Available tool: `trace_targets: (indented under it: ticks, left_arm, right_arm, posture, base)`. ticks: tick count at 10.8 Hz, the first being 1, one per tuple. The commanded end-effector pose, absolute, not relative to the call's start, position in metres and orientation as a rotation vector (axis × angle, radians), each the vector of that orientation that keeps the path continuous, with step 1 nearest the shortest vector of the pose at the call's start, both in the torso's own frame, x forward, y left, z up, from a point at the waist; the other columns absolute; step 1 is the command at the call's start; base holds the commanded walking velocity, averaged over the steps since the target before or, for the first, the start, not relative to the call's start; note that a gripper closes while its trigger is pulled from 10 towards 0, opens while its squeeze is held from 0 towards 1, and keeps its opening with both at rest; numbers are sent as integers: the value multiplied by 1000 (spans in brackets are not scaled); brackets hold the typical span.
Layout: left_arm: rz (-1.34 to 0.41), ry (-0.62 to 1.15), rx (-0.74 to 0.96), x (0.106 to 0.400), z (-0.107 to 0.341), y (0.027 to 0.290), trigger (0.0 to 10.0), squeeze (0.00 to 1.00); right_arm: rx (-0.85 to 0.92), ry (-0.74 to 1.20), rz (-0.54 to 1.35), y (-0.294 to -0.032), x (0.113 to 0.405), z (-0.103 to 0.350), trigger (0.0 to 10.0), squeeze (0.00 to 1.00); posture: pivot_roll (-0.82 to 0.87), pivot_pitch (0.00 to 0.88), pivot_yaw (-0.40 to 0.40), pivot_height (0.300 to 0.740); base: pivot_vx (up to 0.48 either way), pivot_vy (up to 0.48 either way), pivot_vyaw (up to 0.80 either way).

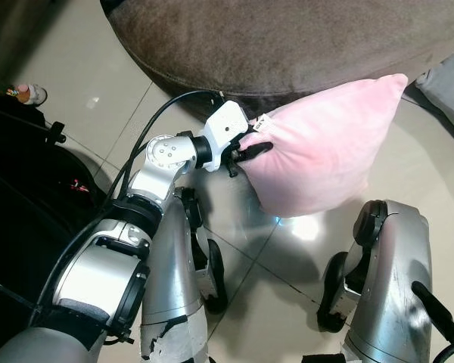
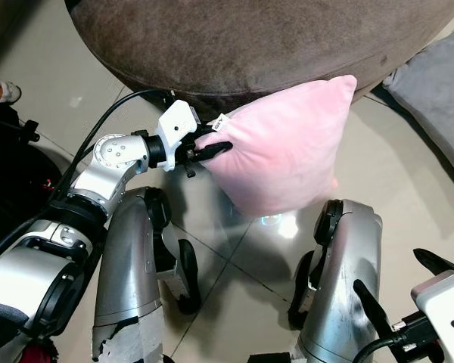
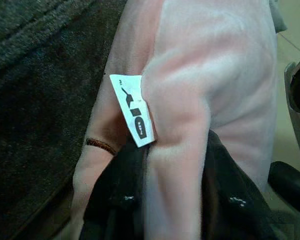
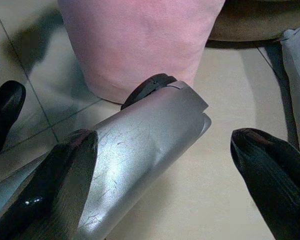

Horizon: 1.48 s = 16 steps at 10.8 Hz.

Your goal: Move the pillow to the sofa from floor

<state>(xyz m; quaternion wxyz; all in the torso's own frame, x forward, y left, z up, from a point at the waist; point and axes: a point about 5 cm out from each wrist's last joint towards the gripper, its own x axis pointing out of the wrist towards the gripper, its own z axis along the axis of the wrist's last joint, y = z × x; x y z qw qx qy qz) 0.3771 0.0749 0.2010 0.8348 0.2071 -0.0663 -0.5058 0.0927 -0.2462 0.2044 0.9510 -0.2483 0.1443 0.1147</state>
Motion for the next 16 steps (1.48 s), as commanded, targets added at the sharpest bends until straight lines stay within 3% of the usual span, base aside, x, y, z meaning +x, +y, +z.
trace_targets:
  ticks: [1,9,13,16]
  left_arm:
    - [-1069,-64,392,374,181,82,0,0]
    - [-1081,-22,366,367,161,80,0,0]
    - [-998,-139,269,379,196,77,0,0]
    - [-880,-298,203,393,253,88,0,0]
  right_arm:
    - [-480,310,251,-241,86,203,10000,0]
    - [-528,274,267,-244,91,214,10000,0]
    - [-538,236,282,-244,107,215,10000,0]
    - [-517,155,317,-241,142,208,10000,0]
  posture:
    - [-139,661,339,451]
    - [-174,638,302,451]
    - [-150,587,262,451]
    - [-92,469,210,451]
  base:
    - [0,0,0]
    - [0,0,0]
    - [0,0,0]
    - [0,0,0]
